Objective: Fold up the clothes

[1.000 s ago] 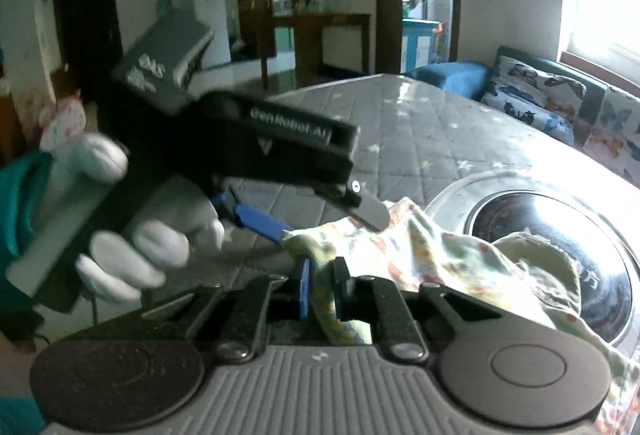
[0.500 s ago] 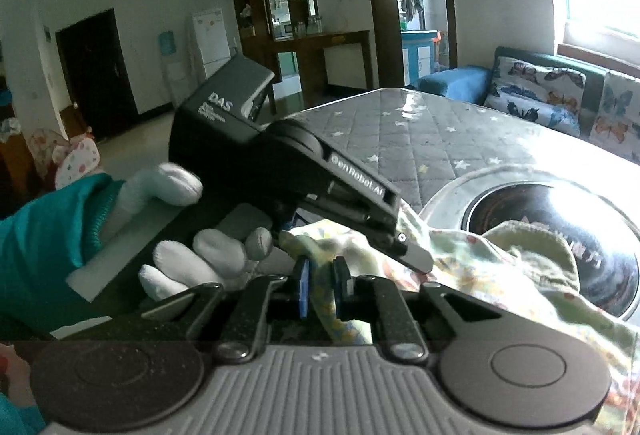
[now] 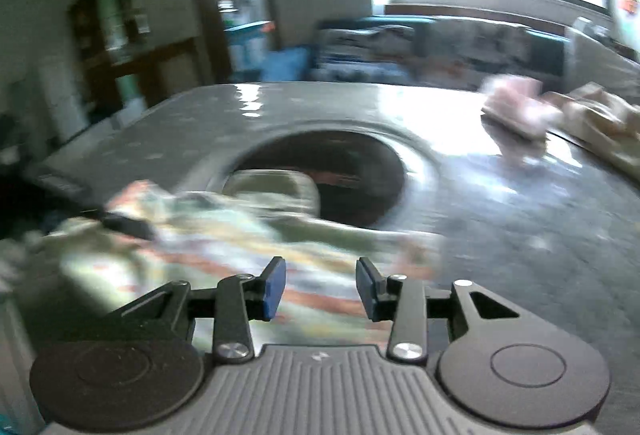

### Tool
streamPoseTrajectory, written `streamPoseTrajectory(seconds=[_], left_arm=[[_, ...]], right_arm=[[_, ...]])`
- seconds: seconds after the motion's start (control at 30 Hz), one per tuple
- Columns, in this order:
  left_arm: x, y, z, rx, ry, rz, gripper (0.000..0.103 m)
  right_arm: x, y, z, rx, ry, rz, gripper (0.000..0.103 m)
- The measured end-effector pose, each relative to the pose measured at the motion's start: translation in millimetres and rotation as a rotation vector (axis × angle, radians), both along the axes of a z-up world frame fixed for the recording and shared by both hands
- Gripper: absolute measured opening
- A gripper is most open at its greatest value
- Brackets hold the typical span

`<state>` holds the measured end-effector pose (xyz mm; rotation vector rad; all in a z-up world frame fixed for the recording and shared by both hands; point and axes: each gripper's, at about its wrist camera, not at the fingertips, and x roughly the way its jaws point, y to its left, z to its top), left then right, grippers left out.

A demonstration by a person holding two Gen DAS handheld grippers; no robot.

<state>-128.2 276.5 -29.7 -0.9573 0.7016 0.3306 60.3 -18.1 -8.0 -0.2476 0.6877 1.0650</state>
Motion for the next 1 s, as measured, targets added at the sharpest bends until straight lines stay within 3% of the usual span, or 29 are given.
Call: streamPoseTrajectory(seconds=[0.23, 0.33, 0.37, 0.4, 0.47, 0.53, 0.6, 0.8, 1.0], left_arm=[[2, -2, 3, 0.028, 0.016, -0.006, 0.028], [3, -2, 4, 0.040, 0.022, -0.011, 0.027], [3, -3, 5, 0.046, 0.024, -0.013, 0.026], [3, -3, 5, 0.053, 0.026, -0.016, 0.026], [5, -5, 6, 0.071, 0.032, -0.023, 0.025], [6, -6, 8, 0.088, 0.040, -0.030, 0.025], [8, -8, 10, 0.106, 0.056, -0.037, 0.024], [14, -13, 24, 0.162, 0.061, -0.070, 0.015], [29, -27, 46, 0.218, 0.024, -0.134, 0.013]], right_arm=[[42, -9, -30, 0.013, 0.130, -0.102, 0.048], [43, -10, -34, 0.033, 0.139, -0.103, 0.048], [41, -9, -34, 0.040, 0.147, -0.099, 0.046], [39, -8, -34, 0.043, 0.158, -0.086, 0.035], [34, -6, -33, 0.040, 0.166, -0.065, 0.029], [32, -5, -32, 0.040, 0.169, -0.061, 0.015], [31, -7, -30, 0.049, 0.176, -0.069, 0.010], [20, -20, -12, 0.112, 0.144, -0.078, 0.008], [8, -36, 16, 0.167, 0.072, -0.080, 0.008]])
